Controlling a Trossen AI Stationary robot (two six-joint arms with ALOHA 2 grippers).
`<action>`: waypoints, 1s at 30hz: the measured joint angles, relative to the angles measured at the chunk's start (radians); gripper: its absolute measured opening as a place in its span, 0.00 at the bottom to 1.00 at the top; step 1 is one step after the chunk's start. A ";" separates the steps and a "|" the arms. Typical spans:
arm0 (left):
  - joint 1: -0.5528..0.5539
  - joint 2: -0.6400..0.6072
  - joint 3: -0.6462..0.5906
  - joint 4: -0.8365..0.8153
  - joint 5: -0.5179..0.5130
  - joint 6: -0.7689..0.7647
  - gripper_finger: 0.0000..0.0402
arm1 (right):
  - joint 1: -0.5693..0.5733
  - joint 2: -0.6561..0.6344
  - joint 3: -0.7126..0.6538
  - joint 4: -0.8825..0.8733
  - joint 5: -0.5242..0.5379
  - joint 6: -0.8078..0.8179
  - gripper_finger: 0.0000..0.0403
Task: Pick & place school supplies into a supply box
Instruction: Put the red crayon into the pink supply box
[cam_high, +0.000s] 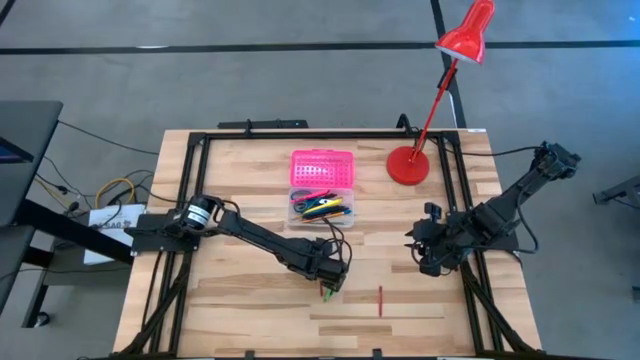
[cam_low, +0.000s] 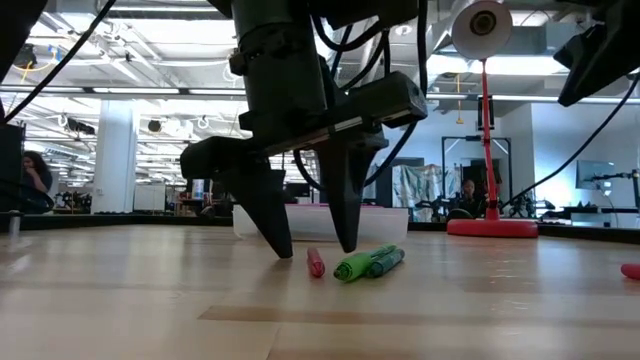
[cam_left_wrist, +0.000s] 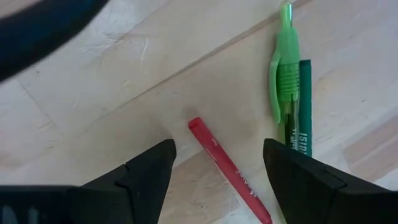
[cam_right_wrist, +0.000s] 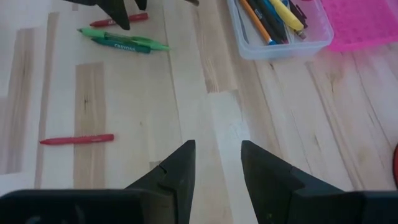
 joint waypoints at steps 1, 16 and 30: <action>0.000 0.002 0.000 -0.004 0.002 0.000 0.62 | 0.000 0.000 0.000 0.000 0.000 0.000 0.30; 0.005 0.002 -0.002 -0.092 0.032 0.072 0.62 | 0.000 0.000 0.000 0.005 -0.003 0.025 0.30; -0.004 0.002 0.003 -0.165 0.089 0.174 0.62 | 0.001 0.000 0.000 0.005 -0.004 0.034 0.30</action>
